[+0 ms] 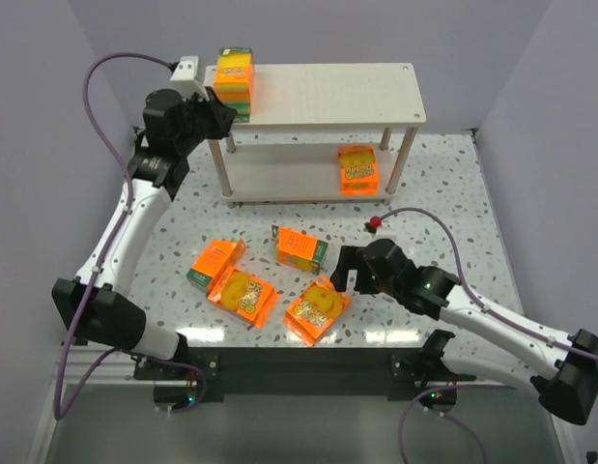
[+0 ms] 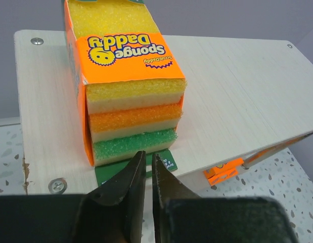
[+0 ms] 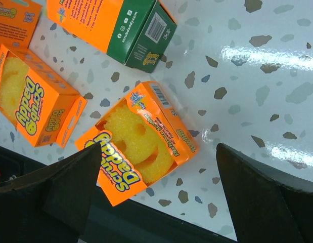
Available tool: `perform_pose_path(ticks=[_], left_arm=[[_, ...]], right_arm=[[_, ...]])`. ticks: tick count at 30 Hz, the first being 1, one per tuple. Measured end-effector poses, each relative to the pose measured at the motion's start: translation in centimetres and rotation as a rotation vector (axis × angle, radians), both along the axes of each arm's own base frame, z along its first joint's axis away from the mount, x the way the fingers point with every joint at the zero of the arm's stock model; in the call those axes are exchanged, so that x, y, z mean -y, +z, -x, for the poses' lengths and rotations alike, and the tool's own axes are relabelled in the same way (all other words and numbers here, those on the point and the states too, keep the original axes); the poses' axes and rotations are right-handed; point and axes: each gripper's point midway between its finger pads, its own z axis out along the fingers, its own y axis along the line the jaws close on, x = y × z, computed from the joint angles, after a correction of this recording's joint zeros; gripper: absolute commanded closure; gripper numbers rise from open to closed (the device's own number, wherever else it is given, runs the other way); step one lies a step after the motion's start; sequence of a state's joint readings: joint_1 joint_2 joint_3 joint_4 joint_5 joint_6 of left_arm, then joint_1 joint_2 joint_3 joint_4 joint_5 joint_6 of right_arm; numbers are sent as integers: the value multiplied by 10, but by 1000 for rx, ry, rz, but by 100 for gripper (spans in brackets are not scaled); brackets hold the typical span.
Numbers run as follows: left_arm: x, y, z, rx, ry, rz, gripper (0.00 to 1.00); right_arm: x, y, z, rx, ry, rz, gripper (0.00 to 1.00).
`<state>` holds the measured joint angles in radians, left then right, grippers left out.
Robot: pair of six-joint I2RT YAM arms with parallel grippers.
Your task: Place and organize the cleaning sponges onto the shelf
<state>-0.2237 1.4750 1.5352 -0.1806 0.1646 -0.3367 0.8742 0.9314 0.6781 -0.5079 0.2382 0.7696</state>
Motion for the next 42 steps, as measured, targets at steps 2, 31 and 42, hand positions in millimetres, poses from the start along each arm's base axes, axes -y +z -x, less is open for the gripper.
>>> perform_pose_path(ticks=[2,31,42], left_arm=[[-3,9,7,21,8,3,69],[101,-260,202,-486,-326,-187,100],[120,-319,230,-572,-353,-363,100]], right_arm=[[-1,3,0,6,5,-12,1],[16,-84,58,-242,5,-58,100],[5,-97,57,-285,19,-59,100]])
